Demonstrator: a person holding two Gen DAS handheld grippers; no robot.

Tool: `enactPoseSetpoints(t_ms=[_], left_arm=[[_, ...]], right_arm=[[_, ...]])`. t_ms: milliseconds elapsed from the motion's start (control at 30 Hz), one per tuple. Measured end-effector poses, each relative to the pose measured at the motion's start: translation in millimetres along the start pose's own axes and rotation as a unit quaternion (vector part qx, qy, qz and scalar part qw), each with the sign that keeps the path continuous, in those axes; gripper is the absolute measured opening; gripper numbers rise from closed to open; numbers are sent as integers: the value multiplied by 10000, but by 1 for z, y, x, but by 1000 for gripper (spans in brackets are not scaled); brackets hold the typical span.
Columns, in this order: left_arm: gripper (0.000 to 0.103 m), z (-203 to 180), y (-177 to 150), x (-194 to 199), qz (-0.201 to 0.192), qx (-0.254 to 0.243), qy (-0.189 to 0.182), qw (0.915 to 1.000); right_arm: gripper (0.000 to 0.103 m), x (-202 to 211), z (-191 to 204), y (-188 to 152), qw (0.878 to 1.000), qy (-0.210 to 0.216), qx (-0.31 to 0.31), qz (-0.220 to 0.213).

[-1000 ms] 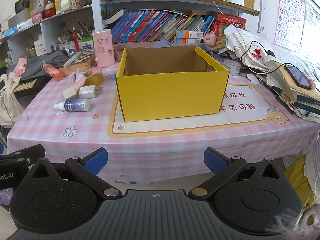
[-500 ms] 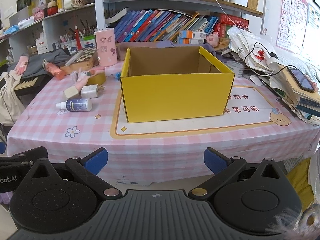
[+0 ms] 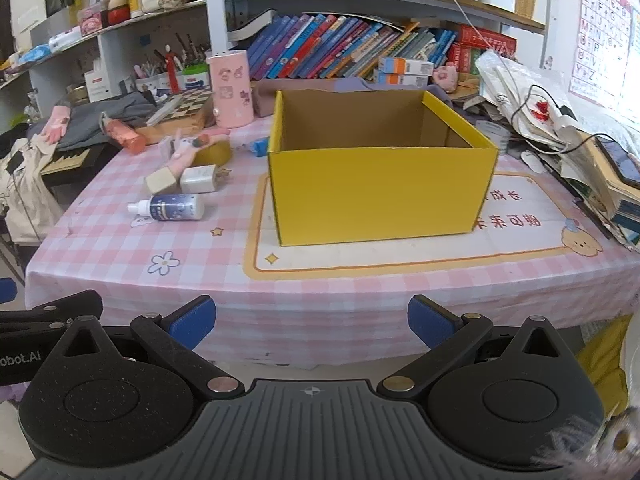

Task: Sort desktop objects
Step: 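Move both tools toward the small items beside the yellow box, then grasp the white cube block with the left tool while the right tool approaches the spray bottle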

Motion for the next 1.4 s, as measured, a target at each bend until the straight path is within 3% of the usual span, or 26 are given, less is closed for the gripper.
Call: enactPoseSetpoints(t_ms=[467,1400], left_arm=[[103,23,0,-10,164,294,-12,9994],[103,54,27,-30,-86,491,79,9987]], right_arm=[[102,-6,24,11,9988,358,303,-104],[92,-38,67,27,9924,962,747,-157]])
Point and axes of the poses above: each gripper's, at about its wrist camera, not at the fingertips, and x roughly against the way its jaws point, z to its left, y to its top, the point moved 9 cm from there along -x, roughly the way its jaws point, and after that the axes turned 1 degree about -x, right-handed, at the moved point
